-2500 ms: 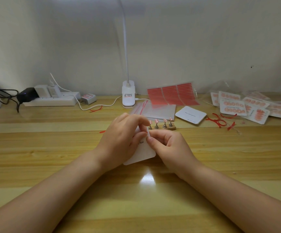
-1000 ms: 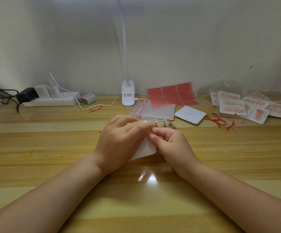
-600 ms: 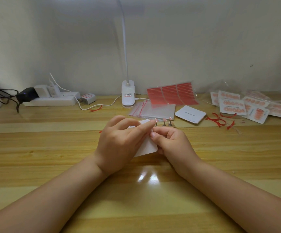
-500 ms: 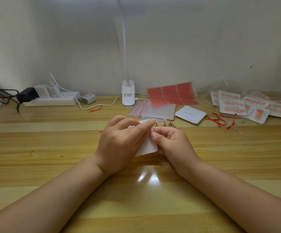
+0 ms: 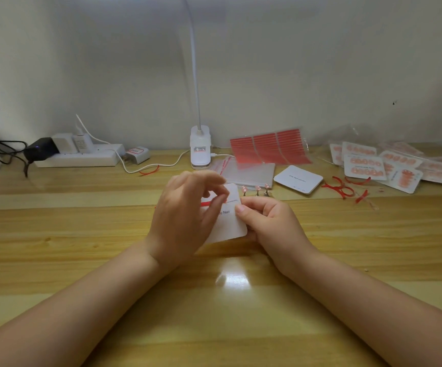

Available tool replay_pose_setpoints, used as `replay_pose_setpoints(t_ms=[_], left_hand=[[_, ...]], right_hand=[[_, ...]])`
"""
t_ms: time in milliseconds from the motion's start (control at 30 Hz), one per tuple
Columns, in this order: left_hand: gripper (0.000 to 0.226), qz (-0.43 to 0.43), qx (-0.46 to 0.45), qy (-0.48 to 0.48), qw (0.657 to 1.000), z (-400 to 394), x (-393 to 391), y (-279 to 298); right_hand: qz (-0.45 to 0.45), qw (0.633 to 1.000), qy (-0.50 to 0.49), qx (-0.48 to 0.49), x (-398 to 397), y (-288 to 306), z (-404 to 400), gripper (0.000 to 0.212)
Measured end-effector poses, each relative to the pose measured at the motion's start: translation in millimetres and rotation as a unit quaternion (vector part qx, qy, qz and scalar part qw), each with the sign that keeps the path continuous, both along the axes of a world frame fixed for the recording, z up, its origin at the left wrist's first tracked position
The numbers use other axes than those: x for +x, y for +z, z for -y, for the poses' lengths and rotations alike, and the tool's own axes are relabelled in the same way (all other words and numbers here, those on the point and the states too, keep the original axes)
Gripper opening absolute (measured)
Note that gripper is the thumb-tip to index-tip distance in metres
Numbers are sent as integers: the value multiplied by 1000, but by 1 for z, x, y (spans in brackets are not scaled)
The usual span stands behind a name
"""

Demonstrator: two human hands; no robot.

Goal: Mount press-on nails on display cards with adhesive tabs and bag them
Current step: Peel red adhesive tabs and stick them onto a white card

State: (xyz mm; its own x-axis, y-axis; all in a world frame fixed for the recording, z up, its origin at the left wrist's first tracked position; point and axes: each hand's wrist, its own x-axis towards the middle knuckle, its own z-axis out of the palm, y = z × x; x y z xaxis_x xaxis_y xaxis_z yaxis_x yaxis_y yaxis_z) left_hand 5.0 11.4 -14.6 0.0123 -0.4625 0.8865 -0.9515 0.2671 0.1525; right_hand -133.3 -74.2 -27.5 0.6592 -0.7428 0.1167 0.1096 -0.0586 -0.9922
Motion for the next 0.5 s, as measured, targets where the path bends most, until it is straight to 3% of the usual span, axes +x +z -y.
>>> replay_pose_setpoints(t_ms=[200,367,500], left_hand=[[23,-248,-40,7,968,0,12,19],[16,-451,-112,73,883,-2,39,34],[20,-558,-79,36,825,-1,47,34]], right_hand=[[19,999,-20,23,-4,9,5,16],[40,999,-31,15,-9,19,9,15],[54,997,-45,-32,-11,27,7,16]])
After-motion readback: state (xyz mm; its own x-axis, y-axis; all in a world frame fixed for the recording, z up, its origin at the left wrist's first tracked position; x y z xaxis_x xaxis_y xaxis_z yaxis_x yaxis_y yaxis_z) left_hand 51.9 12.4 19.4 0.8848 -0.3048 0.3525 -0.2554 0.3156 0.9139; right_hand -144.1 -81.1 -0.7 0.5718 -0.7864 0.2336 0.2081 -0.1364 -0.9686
